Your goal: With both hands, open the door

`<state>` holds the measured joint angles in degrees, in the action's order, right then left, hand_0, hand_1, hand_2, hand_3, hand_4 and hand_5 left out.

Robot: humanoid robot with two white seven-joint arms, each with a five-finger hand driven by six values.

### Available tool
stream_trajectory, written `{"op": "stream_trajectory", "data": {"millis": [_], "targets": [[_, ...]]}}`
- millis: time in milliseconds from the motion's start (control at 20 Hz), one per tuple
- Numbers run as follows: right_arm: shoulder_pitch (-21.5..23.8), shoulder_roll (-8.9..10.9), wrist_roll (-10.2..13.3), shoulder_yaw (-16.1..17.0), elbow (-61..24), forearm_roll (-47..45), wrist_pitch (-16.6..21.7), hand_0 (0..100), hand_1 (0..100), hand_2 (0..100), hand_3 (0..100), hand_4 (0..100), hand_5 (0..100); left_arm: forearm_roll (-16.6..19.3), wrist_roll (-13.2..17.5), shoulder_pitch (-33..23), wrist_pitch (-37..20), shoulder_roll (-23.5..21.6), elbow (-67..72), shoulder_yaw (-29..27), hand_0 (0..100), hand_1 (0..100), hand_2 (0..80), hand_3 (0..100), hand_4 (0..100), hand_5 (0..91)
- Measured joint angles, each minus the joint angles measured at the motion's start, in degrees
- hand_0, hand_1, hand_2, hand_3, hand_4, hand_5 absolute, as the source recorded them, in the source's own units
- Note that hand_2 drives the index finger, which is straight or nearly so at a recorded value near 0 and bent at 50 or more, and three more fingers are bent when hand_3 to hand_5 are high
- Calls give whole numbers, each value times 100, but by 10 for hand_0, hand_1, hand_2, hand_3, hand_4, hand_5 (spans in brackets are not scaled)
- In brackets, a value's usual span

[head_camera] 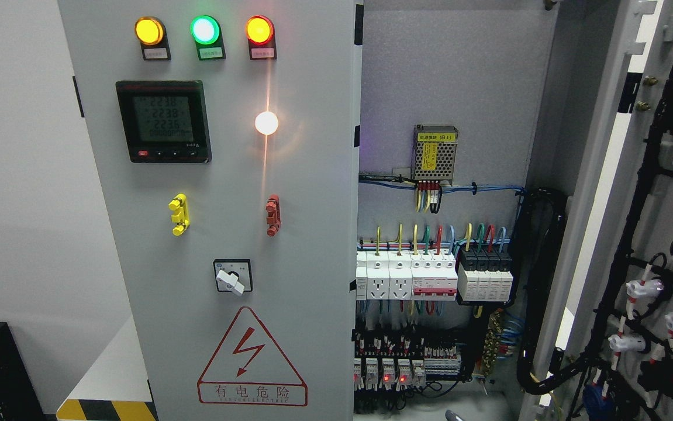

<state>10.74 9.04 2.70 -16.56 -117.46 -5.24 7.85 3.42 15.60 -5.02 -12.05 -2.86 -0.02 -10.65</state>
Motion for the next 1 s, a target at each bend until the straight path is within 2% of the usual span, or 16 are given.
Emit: {"op": "stream_trajectory", "data": {"millis": [150,351,501,701,1002], "targets": [[-346,-78,23,-22,-35,-3,-372,0,0,0,0,0,0,-1,2,-9,0,-1,1,-1,0,0,0,0,0,0],[-811,-185,26,-36,-46,-7,-1117,0,0,0,0,0,0,-1,3,-15,-4,-1,2,-3,0,0,0,0,0,0],[-1195,-275,32,-44,-35,-12,-1491,0,0,0,0,0,0,-1,2,-19,-4,-4,2,-3,0,0,0,0,0,0],[-1668,-456,45,-52,-15,-218,-2205,0,0,0,0,0,0,-1,3,-22,-6,-7,2,-2,0,0,0,0,0,0],[-2328,-659,50,-56,64,-480,-2683,0,0,0,0,0,0,-3,3,-12,-7,-20,2,0,0,0,0,0,0,0]]}}
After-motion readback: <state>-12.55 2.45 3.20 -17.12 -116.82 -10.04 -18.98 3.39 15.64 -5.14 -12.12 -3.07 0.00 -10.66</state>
